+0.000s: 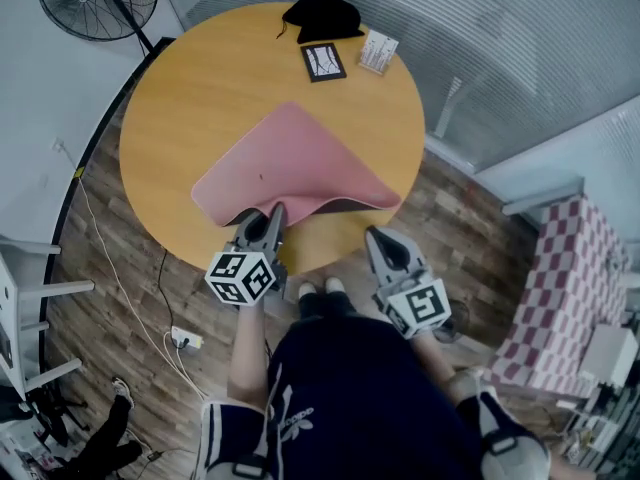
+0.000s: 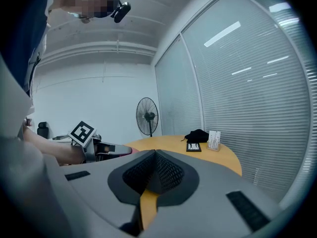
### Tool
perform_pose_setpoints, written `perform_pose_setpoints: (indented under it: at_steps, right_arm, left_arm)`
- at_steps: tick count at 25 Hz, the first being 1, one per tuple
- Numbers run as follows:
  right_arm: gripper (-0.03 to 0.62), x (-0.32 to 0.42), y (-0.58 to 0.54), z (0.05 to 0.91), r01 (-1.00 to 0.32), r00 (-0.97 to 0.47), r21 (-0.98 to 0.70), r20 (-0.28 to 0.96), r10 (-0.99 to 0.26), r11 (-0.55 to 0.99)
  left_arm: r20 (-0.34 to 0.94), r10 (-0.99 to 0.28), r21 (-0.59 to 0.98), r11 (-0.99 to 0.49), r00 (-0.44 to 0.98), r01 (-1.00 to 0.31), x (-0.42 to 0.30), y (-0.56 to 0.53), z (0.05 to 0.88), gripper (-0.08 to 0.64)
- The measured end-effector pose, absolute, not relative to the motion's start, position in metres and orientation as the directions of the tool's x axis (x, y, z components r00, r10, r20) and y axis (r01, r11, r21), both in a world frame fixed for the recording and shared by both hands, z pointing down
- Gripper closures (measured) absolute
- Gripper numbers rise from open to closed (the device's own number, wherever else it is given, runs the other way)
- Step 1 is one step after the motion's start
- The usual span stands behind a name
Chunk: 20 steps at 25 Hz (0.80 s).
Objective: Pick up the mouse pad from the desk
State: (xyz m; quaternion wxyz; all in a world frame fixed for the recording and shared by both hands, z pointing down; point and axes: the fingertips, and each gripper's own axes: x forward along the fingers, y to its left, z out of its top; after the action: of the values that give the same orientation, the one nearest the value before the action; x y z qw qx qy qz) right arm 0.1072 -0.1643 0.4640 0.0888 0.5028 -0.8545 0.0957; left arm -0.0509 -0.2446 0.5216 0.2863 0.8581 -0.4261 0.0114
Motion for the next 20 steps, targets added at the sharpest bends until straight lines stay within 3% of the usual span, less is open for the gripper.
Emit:
perform_pose_setpoints:
  at_steps: [20]
  right_arm:
    - [0.589,0.118,-0.192,0.406,-0.899,-0.438,-0.049,0.073,-0.896,0.435]
  left_arm:
    - [0.133,-0.788,0.278,-0.553,0.601,-0.786,-0.064,-0.351,0.411,0.536]
